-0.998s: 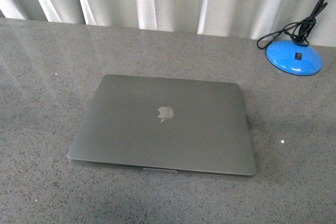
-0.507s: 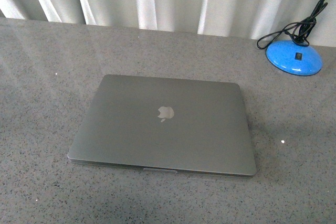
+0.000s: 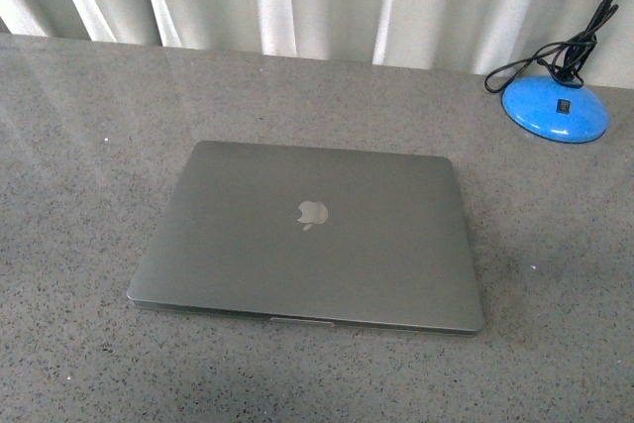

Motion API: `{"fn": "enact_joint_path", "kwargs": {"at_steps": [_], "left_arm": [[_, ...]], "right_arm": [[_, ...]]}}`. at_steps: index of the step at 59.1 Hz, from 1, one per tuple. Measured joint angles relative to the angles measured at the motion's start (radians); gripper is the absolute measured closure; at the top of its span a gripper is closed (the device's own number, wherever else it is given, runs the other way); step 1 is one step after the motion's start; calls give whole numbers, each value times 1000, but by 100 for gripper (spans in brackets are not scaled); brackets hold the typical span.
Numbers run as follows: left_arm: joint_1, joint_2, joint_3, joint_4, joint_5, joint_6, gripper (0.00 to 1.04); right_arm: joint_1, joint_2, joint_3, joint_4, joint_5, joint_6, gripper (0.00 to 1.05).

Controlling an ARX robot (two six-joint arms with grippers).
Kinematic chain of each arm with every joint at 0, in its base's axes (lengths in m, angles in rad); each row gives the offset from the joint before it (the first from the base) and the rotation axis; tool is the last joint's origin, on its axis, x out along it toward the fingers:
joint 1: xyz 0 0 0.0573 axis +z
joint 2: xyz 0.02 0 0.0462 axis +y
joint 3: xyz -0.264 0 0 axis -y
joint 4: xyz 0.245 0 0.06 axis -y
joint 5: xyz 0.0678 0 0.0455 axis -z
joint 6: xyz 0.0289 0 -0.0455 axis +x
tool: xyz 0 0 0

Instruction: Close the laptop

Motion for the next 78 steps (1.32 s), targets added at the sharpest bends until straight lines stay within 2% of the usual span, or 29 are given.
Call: {"fn": "enact_joint_path", "kwargs": {"at_steps": [4, 8, 28, 34, 35, 38, 78], "left_arm": [[0, 0, 0, 0, 0, 0, 101], [0, 0, 0, 0, 0, 0, 90], [0, 0, 0, 0, 0, 0, 29], [0, 0, 0, 0, 0, 1, 6], [0, 0, 0, 0, 0, 1, 6], [0, 0, 0, 0, 0, 1, 7], [0, 0, 0, 0, 0, 1, 7]], "right_arm": [[0, 0, 0, 0, 0, 0, 104], [0, 0, 0, 0, 0, 0, 96], [0, 0, 0, 0, 0, 0, 36], [0, 0, 0, 0, 0, 0, 11], [0, 0, 0, 0, 0, 1, 8], [0, 0, 0, 0, 0, 3, 11], [0, 0, 0, 0, 0, 4, 10]]}}
